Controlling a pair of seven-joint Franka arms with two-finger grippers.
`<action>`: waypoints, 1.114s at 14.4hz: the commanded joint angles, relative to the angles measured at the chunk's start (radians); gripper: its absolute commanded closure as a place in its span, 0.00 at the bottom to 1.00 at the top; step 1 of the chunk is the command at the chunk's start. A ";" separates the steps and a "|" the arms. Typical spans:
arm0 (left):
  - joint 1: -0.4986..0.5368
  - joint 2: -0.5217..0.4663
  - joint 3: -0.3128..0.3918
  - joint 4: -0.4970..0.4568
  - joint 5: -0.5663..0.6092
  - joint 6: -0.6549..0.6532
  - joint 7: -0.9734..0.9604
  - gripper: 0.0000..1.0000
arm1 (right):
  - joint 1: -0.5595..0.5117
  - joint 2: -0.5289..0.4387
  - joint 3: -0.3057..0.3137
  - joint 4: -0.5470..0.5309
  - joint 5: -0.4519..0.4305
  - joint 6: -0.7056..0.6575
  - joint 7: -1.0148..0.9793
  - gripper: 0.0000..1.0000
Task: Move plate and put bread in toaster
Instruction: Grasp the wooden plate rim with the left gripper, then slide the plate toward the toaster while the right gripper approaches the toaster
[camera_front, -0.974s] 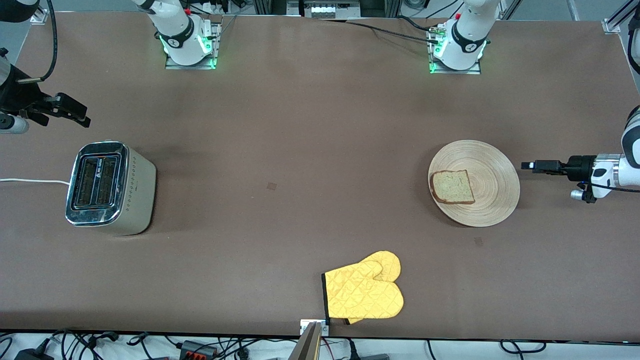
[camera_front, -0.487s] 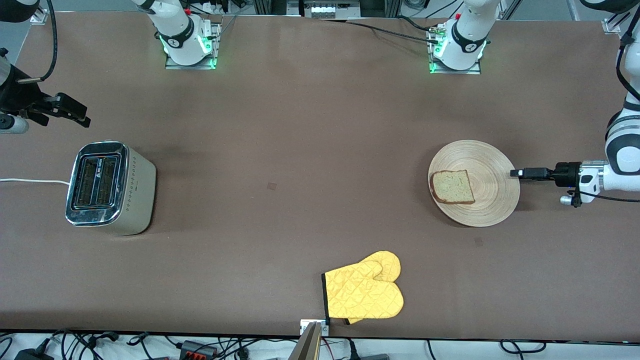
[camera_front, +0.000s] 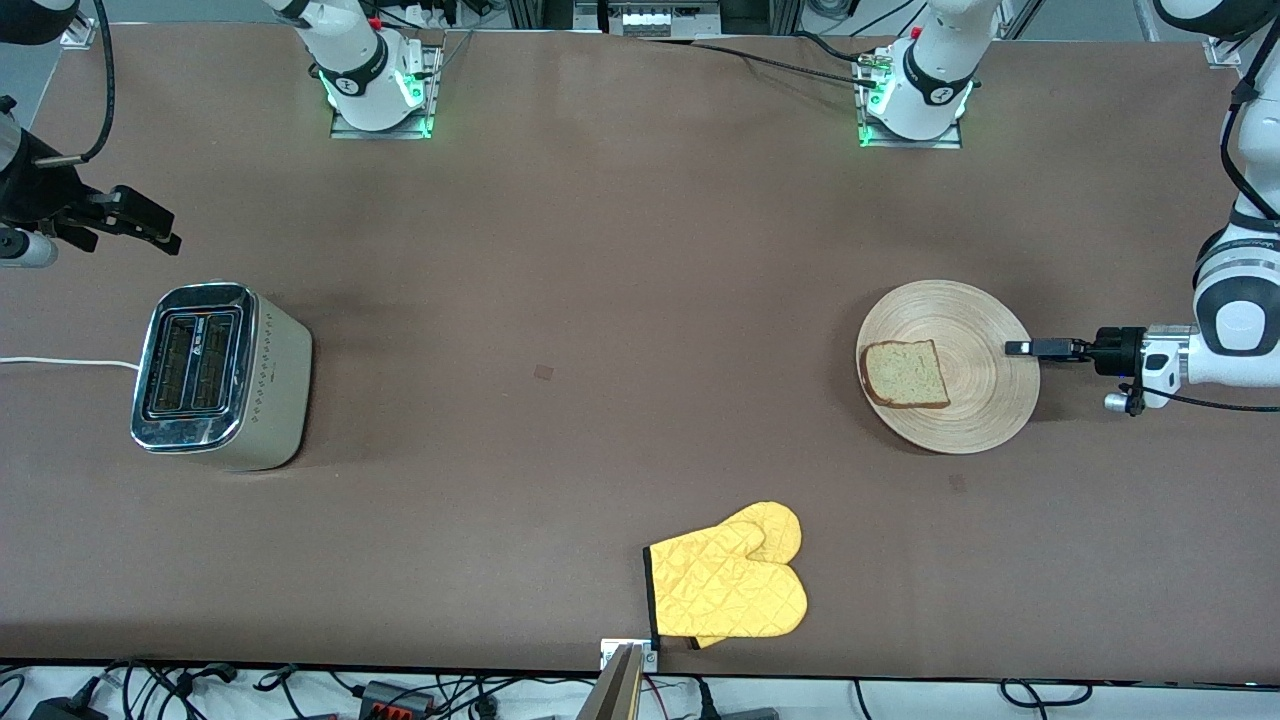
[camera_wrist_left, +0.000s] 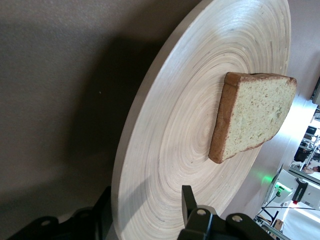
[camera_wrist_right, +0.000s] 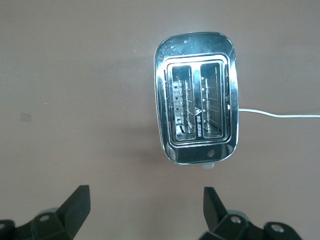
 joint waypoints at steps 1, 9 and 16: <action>0.005 0.009 -0.007 0.012 -0.021 -0.008 0.050 0.56 | -0.013 -0.019 0.009 -0.012 0.005 -0.003 -0.013 0.00; -0.031 0.082 -0.013 0.023 -0.140 -0.096 0.090 0.99 | -0.013 -0.017 0.008 -0.012 0.005 0.000 -0.015 0.00; -0.171 0.108 -0.038 0.021 -0.294 -0.146 0.061 0.99 | -0.013 -0.014 0.009 -0.013 0.005 0.000 -0.015 0.00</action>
